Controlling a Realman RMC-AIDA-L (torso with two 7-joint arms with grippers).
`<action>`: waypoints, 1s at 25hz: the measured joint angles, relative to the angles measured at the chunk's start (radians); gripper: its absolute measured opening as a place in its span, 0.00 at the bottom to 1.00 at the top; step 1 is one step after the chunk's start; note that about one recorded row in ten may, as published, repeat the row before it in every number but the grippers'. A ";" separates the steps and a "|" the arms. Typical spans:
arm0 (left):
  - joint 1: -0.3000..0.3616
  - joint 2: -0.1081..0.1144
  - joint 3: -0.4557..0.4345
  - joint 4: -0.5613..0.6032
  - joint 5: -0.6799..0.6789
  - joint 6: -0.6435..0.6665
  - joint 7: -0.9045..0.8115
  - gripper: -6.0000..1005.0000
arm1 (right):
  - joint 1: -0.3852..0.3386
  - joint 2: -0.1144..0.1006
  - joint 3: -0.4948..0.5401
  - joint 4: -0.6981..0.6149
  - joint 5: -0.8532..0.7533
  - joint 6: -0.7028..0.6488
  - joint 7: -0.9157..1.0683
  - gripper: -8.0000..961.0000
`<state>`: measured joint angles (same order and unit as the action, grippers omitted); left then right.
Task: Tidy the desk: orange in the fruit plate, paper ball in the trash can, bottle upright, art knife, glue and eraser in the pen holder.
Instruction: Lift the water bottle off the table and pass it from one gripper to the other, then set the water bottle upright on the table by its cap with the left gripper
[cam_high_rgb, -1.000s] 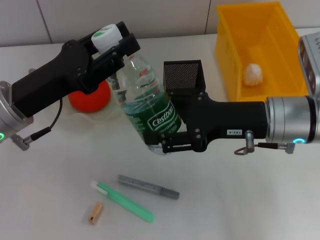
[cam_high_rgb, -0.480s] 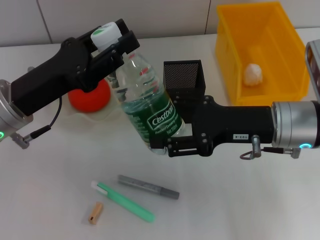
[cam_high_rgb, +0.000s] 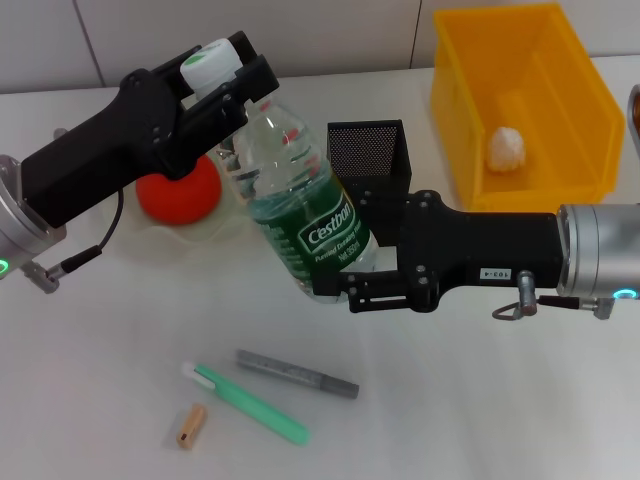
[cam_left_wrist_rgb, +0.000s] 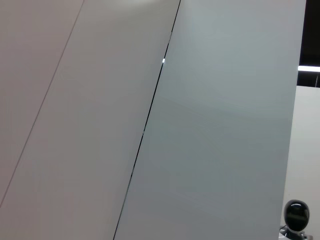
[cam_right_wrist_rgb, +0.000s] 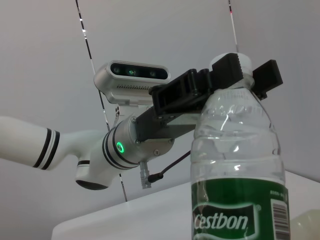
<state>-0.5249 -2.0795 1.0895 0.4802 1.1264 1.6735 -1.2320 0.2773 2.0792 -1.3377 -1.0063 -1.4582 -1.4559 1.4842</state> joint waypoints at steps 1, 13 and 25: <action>0.000 0.000 -0.001 0.000 0.000 0.000 0.001 0.44 | -0.002 0.000 0.000 0.000 0.000 -0.001 0.000 0.81; 0.000 -0.001 -0.001 0.000 -0.001 -0.012 0.012 0.44 | -0.018 -0.002 0.042 -0.002 -0.022 -0.045 -0.002 0.81; 0.000 0.000 0.002 -0.010 -0.019 -0.015 0.030 0.44 | -0.044 -0.002 0.079 -0.003 -0.030 -0.086 -0.016 0.81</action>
<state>-0.5246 -2.0799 1.0916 0.4705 1.1072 1.6584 -1.2023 0.2334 2.0769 -1.2589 -1.0091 -1.4883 -1.5420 1.4684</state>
